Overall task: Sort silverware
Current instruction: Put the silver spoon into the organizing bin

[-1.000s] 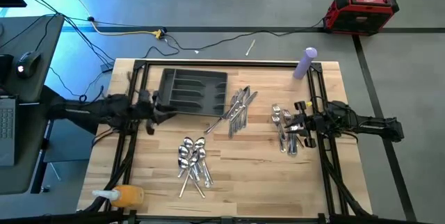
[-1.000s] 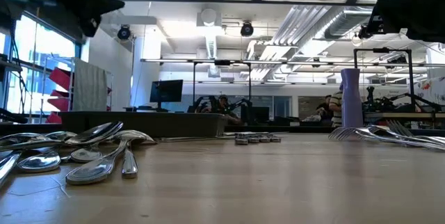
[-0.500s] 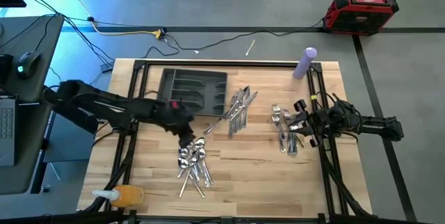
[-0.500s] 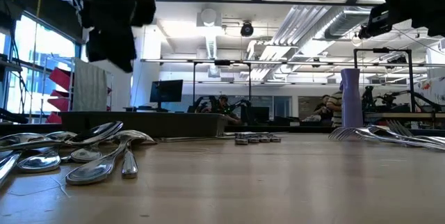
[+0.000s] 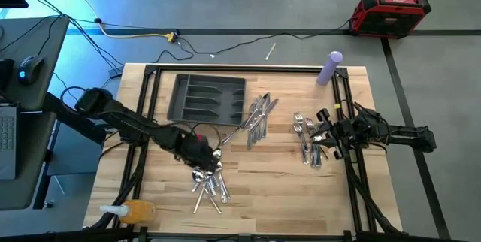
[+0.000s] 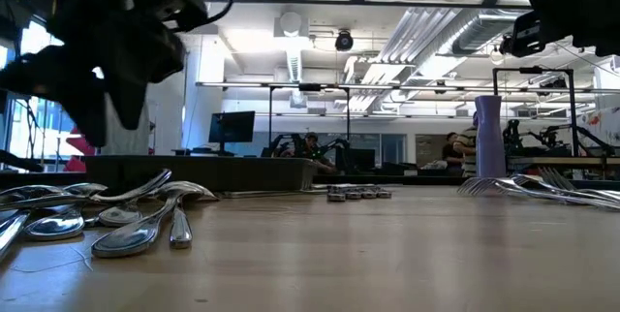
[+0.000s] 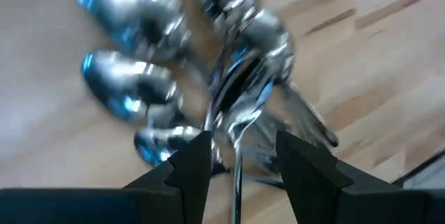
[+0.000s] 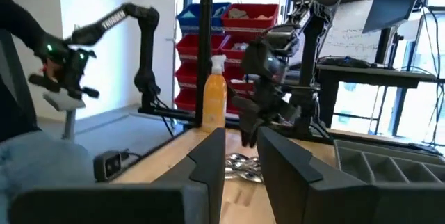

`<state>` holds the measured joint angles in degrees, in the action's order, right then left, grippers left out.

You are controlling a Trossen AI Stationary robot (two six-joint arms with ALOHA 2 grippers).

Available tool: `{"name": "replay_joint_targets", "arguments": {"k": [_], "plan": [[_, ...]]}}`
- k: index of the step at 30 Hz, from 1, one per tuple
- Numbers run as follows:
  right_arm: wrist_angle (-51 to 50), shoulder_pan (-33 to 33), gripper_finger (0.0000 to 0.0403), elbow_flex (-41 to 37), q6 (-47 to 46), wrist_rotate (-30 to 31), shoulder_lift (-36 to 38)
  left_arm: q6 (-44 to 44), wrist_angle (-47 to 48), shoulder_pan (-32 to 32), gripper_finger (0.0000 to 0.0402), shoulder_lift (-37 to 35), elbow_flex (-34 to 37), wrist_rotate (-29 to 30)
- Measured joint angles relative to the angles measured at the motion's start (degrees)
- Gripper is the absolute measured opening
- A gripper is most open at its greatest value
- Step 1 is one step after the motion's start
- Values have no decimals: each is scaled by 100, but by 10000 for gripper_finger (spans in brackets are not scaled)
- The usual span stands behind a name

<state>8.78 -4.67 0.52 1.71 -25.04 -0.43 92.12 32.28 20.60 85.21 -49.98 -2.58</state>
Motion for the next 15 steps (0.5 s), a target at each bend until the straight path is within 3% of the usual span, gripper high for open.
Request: {"name": "replay_joint_targets", "arguments": {"k": [4,9,12,15], "plan": [[4,-20,73,0,489,0,0,782,-227,303,143,6,2,17],[4,-20,73,0,1078,2,0,1322,-1195,725,143,194,0,-295],[4,-20,73,0,1315,3,0,1427,-1614,896,143,580,-16,-758],[4,-20,73,1,1466,24,0,1410,-1373,966,139,1004,-233,-1213]]}}
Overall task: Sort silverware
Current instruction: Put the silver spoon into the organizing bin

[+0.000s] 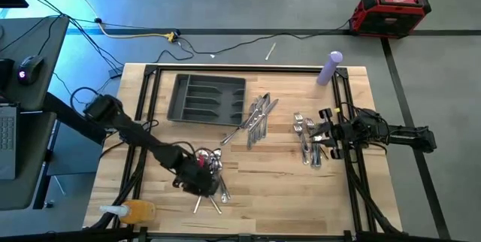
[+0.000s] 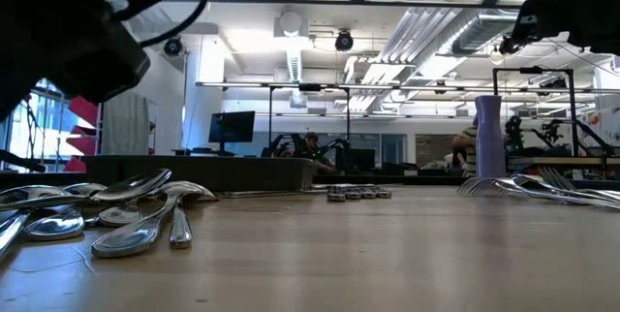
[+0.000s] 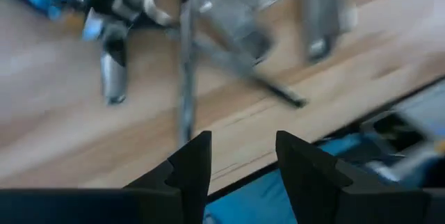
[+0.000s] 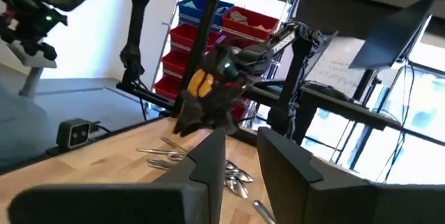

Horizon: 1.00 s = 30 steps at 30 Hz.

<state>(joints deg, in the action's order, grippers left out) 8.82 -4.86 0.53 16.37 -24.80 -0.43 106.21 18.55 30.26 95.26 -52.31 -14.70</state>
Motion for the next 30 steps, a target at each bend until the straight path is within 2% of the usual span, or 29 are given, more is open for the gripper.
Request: {"name": "replay_joint_targets", "arguments": {"k": [4,11,14,22,30], "plan": [[-4,0,73,-1,16,248,2,-247,448,-2,133,445,-373,-19],[-21,0,73,0,-7,251,2,-526,1110,15,131,1040,-769,-46],[-32,-2,73,0,-88,253,2,-584,1333,16,131,1096,-913,-3],[-37,-2,73,1,-88,253,2,-708,2396,35,131,1093,-1284,555],[-42,-2,73,0,-90,253,2,-795,2343,87,122,1264,-1294,678]]}}
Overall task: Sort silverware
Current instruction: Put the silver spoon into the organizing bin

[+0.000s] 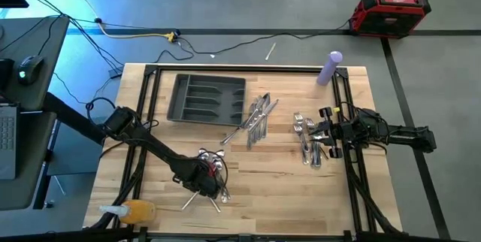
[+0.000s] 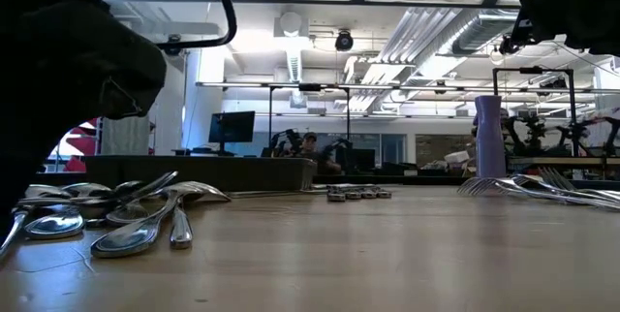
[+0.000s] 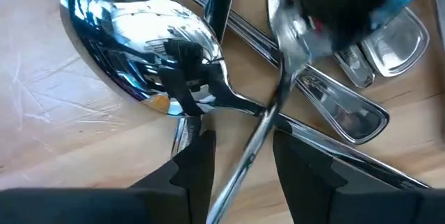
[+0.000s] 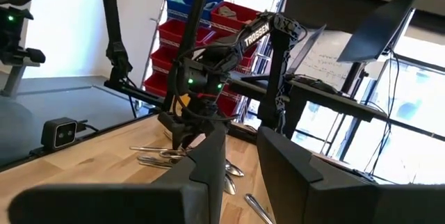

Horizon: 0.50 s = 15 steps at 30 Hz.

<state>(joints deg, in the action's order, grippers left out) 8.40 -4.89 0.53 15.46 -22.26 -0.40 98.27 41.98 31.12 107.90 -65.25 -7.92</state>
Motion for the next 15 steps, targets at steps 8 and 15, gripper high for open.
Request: {"name": "replay_joint_targets", "arguments": {"k": [8,15], "plan": [[0,0,73,-1,0,0,0,-241,269,5,10,13,-218,112],[-2,2,73,0,1,0,0,-990,1544,-263,4,5,-1186,116]]}}
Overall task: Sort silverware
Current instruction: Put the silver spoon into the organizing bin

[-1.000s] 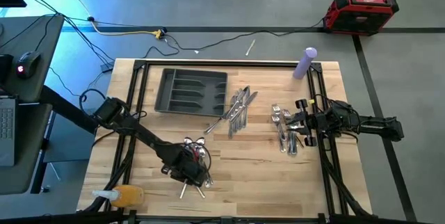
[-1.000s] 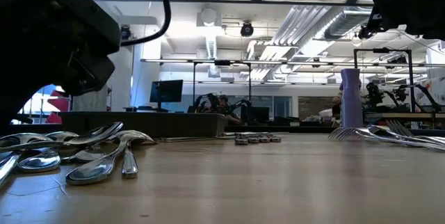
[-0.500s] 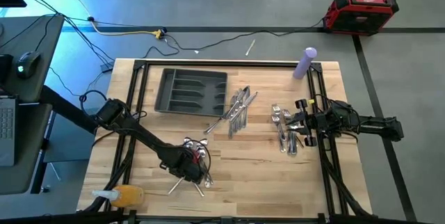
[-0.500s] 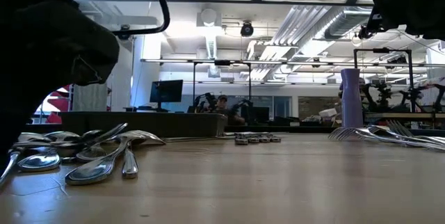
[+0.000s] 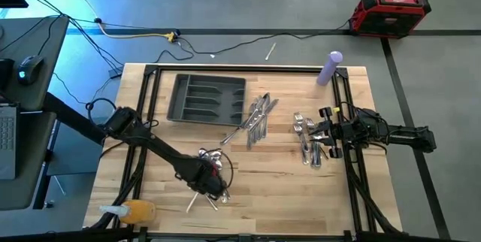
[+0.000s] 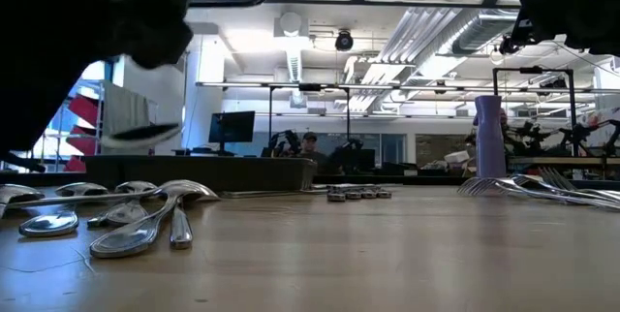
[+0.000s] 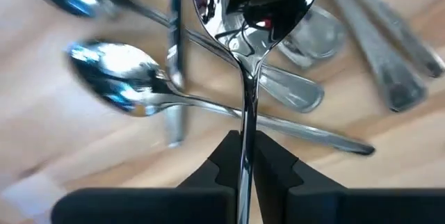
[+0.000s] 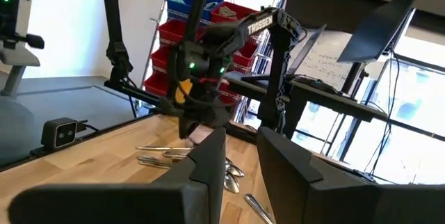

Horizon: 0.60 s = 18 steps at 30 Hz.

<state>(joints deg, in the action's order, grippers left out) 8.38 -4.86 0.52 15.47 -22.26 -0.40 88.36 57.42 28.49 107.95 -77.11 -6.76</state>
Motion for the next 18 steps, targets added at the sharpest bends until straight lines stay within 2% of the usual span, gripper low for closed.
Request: {"name": "replay_joint_targets", "arguments": {"k": [3,7,11,14,18], "plan": [[0,-1,73,1,1,0,0,-498,689,-230,2,-1,-529,115],[0,-2,73,-1,1,0,0,-1425,1915,-671,1,-12,-1419,642],[0,-2,73,-1,1,0,0,-2711,3121,-1490,1,-14,-2091,1224],[0,-2,73,-1,1,0,0,-4138,3215,-2295,0,-33,-2232,1829],[-4,-2,73,-1,0,0,0,-6576,3047,-3512,0,-12,-2255,2354]]}}
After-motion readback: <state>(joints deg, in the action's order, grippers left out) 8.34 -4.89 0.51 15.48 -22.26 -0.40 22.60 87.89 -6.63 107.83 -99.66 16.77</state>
